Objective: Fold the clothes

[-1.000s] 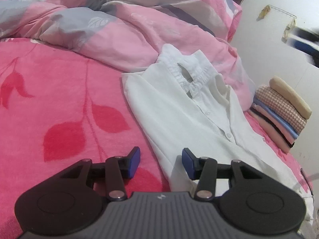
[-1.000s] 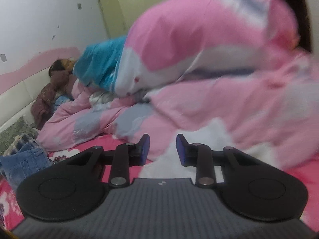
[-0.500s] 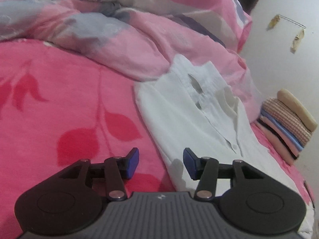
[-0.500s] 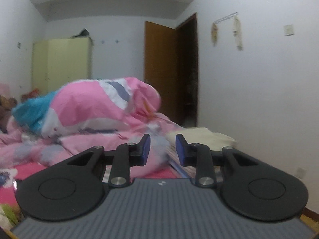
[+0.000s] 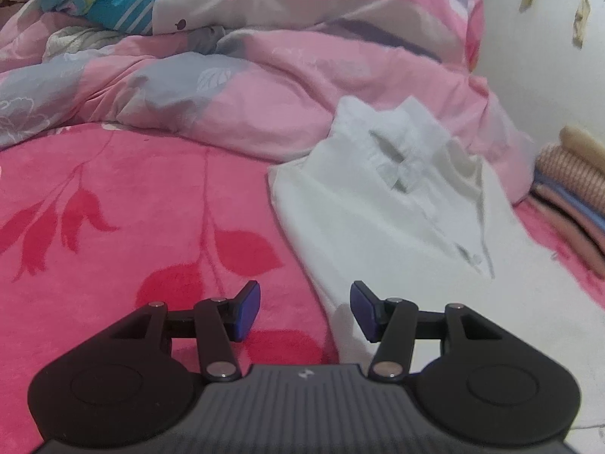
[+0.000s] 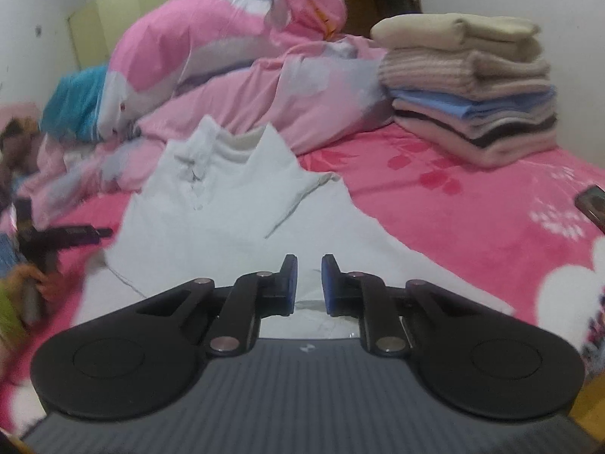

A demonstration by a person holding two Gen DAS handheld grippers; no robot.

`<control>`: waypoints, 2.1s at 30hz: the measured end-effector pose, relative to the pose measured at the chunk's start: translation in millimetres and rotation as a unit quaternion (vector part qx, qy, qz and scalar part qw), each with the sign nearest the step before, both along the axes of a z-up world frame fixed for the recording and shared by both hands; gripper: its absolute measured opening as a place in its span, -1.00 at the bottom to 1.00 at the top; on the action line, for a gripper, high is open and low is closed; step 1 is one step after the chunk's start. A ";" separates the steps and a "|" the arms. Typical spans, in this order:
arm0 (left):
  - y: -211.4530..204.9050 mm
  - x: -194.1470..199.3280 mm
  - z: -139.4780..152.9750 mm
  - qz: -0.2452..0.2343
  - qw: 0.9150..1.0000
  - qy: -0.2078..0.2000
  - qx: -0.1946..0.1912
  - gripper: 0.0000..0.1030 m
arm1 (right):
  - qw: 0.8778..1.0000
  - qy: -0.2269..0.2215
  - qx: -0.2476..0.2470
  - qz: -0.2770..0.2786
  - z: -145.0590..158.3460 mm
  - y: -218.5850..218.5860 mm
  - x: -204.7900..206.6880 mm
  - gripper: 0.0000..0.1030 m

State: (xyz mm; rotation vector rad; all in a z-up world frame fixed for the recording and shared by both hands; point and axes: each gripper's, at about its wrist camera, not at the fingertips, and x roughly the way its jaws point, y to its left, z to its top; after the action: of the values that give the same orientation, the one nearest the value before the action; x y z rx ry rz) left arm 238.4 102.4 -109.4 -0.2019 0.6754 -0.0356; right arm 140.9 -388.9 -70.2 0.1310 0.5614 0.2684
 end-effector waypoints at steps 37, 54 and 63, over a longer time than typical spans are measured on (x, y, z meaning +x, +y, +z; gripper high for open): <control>-20.3 231.8 41.2 -0.006 0.997 -0.008 -0.083 0.26 | 0.966 0.051 0.017 0.255 83.2 223.6 340.0 -0.10; -43.7 214.6 46.0 -0.039 0.994 -0.096 -0.029 -0.94 | 0.964 0.000 0.028 0.265 49.9 264.6 374.1 -0.96; -80.5 97.0 56.3 -0.230 0.963 -0.124 0.064 0.07 | 0.883 -0.105 -0.187 0.418 73.5 226.8 237.9 -0.71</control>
State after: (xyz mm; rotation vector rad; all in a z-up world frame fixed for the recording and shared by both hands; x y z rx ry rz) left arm 335.4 21.9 -53.1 0.0874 0.4608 -0.4550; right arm 378.8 -162.1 3.3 -0.5300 0.4165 0.9956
